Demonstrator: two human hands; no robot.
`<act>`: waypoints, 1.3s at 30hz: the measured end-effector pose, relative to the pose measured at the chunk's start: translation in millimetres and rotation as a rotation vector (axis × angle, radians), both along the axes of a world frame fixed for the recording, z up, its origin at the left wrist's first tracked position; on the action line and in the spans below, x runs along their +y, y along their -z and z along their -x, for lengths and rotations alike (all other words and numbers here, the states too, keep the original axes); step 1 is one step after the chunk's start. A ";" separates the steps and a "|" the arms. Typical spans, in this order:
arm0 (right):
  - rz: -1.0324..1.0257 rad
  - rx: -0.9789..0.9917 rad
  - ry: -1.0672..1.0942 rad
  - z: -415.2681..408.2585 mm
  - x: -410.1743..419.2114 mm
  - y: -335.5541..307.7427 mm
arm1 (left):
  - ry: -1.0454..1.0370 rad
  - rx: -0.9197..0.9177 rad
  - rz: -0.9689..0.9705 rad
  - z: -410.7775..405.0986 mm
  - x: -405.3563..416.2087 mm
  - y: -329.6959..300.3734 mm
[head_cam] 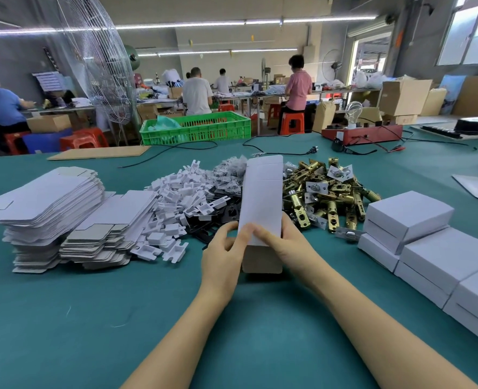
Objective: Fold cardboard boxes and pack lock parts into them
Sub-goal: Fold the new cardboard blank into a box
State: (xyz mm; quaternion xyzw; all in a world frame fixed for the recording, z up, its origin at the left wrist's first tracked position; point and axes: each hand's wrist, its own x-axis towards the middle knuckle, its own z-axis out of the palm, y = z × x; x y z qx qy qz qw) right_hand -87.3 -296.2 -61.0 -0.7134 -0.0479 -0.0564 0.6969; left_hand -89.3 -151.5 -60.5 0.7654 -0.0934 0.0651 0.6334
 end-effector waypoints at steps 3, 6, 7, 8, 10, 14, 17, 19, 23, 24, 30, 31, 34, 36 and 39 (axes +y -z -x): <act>0.214 -0.068 0.030 3.3 5.5 -1.4 | 0.002 0.043 -0.032 -1.9 1.9 -2.7; 0.394 -0.147 0.090 6.8 12.9 -5.2 | 0.016 0.051 0.020 1.0 -0.9 -8.8; 0.437 -0.170 0.111 8.5 16.4 -6.4 | 0.027 0.044 0.041 2.1 -3.1 -11.3; 0.477 -0.200 0.128 10.1 20.0 -6.6 | 0.037 0.030 0.064 3.0 -5.4 -13.1; 0.570 -0.269 0.165 12.9 26.8 -5.7 | 0.037 -0.003 0.123 4.3 -7.4 -15.9; 0.652 -0.342 0.266 15.6 31.7 -2.5 | 0.031 -0.015 0.244 0.5 -3.5 -16.6; 0.630 -0.370 0.319 13.5 31.7 -0.4 | 0.051 -0.016 0.294 -1.9 -4.4 -16.5; 0.574 -0.379 0.289 13.7 27.5 -1.0 | 0.034 -0.017 0.301 -3.5 -4.9 -16.6; 0.324 -0.486 0.166 16.5 10.9 -2.1 | -0.074 -0.057 0.299 -9.9 5.0 -16.2; 0.252 -0.491 0.170 16.2 7.3 -3.3 | -0.106 -0.084 0.260 -8.9 7.1 -16.2; 0.242 -0.548 0.266 19.0 18.4 -9.0 | -0.183 -0.207 -0.013 5.8 -6.5 -9.7; 0.221 -0.541 0.271 20.3 20.0 -8.8 | -0.178 -0.232 -0.054 6.9 -9.6 -9.2; 0.185 -0.539 0.279 18.3 19.7 -10.1 | -0.127 -0.241 -0.071 7.2 -13.2 -9.8; 0.146 -0.483 0.261 16.2 18.6 -12.9 | -0.061 -0.234 -0.027 5.4 -12.1 -10.2; 0.061 -0.405 0.225 13.9 10.9 -17.8 | 0.041 -0.241 0.001 1.1 -6.9 -10.1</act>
